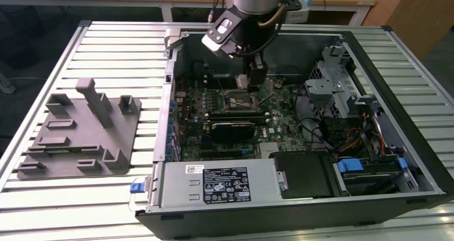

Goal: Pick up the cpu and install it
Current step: 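Place the cpu into insertion slot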

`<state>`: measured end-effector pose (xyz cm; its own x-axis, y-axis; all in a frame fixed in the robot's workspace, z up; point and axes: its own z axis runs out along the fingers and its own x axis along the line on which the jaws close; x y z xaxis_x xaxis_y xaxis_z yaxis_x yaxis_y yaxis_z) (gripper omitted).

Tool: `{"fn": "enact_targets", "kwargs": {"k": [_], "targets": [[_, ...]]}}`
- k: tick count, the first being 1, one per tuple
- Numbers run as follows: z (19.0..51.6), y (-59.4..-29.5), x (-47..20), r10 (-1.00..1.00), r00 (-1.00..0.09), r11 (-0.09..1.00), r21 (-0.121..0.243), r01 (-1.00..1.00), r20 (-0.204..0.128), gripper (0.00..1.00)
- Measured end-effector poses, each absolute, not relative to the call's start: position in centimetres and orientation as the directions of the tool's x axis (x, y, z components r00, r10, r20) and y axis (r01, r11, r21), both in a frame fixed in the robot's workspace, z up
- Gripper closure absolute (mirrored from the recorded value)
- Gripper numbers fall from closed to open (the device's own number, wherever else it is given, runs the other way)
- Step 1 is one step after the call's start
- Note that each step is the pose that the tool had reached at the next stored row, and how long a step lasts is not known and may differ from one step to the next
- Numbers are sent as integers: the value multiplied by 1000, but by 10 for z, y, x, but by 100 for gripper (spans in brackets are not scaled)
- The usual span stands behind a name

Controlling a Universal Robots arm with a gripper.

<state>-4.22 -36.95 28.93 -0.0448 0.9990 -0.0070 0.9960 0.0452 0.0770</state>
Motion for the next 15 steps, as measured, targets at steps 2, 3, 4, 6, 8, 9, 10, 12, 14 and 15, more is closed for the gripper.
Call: {"fn": "enact_targets", "kwargs": {"k": [2,3,4,6,8,9,10,12,14,15], "targets": [[288,-370,-42,1000,-15,16,77,997,-7,46],[288,-370,-42,1000,-14,14,77,997,-7,46],[287,-370,-42,1000,-14,14,77,997,-7,46],[286,-370,-42,1000,-13,14,77,997,-7,46],[286,-370,-42,1000,-13,14,77,997,-7,46],[286,-370,-42,1000,-13,14,77,997,-7,46],[286,-370,-42,1000,-13,14,77,997,-7,46],[285,-370,-42,1000,-13,14,77,997,-7,46],[283,-370,-42,1000,-13,14,77,997,-7,46],[282,-370,-42,1000,-13,14,77,997,-7,46]]}}
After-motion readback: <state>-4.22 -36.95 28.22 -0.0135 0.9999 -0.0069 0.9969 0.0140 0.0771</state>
